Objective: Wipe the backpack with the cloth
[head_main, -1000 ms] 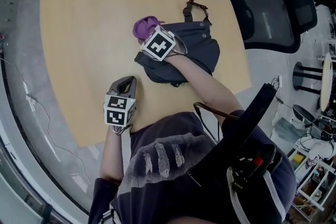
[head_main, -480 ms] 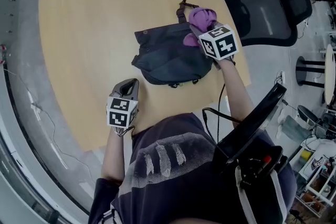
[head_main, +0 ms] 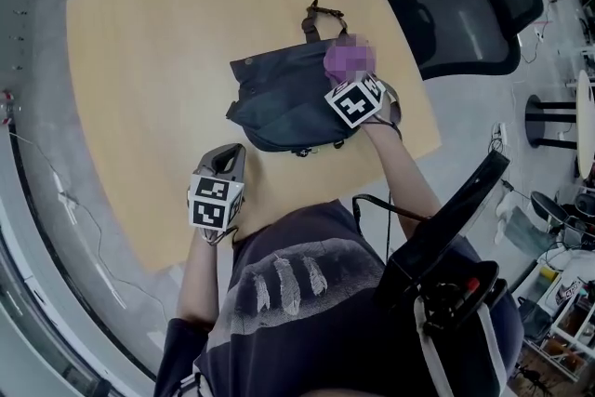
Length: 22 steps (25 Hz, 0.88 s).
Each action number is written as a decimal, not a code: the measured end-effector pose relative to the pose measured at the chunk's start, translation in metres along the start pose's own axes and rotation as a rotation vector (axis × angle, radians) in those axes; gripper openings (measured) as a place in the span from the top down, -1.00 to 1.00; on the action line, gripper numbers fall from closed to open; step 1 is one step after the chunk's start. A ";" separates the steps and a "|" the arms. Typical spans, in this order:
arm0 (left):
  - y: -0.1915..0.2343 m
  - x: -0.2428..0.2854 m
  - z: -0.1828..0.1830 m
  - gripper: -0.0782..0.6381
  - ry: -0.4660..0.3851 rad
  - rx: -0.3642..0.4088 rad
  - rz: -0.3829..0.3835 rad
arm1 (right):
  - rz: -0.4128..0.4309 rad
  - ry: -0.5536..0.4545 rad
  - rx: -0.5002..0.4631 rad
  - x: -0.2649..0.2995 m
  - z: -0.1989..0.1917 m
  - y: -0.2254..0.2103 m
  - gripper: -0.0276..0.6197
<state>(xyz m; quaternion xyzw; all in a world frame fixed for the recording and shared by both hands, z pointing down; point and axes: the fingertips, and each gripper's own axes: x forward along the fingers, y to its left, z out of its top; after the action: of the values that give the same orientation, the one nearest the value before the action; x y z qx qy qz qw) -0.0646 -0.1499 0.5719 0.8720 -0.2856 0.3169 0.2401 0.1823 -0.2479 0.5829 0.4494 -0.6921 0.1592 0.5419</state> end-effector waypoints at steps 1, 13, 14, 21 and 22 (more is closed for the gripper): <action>-0.001 0.000 0.000 0.76 -0.002 -0.001 0.001 | 0.004 -0.003 -0.021 -0.001 0.004 0.007 0.70; 0.002 -0.016 -0.006 0.76 -0.031 -0.008 0.003 | 0.166 -0.093 -0.130 -0.017 0.052 0.117 0.70; 0.004 -0.018 -0.005 0.76 -0.034 -0.008 0.001 | 0.177 -0.100 -0.122 -0.018 0.057 0.122 0.70; 0.009 -0.030 -0.011 0.76 -0.053 0.003 -0.017 | 0.367 -0.206 0.031 -0.039 0.089 0.174 0.70; 0.009 -0.031 -0.012 0.76 -0.056 0.006 -0.020 | 0.392 -0.223 0.064 -0.042 0.092 0.179 0.70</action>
<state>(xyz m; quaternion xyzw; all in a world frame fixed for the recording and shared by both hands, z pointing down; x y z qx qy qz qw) -0.0946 -0.1385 0.5608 0.8840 -0.2826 0.2910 0.2325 -0.0151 -0.1968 0.5600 0.3381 -0.8164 0.2328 0.4061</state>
